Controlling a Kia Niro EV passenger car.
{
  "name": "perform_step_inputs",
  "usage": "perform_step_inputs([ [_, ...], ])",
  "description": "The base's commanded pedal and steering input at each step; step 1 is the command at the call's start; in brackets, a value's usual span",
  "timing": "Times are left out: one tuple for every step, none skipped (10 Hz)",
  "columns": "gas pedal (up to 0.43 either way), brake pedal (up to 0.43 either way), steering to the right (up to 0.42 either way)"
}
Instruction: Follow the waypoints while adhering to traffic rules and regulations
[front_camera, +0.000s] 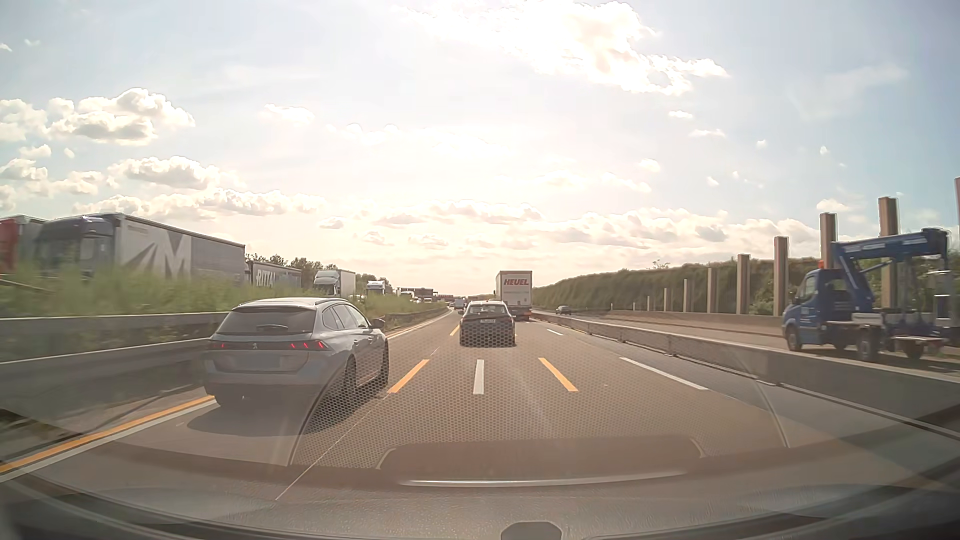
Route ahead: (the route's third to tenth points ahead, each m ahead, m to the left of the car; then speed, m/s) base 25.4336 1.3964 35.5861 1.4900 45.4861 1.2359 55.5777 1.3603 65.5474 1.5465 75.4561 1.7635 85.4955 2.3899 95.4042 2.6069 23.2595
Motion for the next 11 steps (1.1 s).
perform_step_inputs([
  [0.138, 0.0, 0.001],
  [0.138, 0.0, 0.001],
  [0.138, 0.0, 0.002],
  [0.138, 0.0, 0.001],
  [0.138, 0.0, 0.0],
  [0.138, 0.0, 0.0],
  [0.138, 0.0, 0.0],
  [0.138, 0.0, -0.001],
  [0.138, 0.0, -0.001],
  [0.138, 0.0, -0.001],
  [0.138, 0.0, -0.001],
])
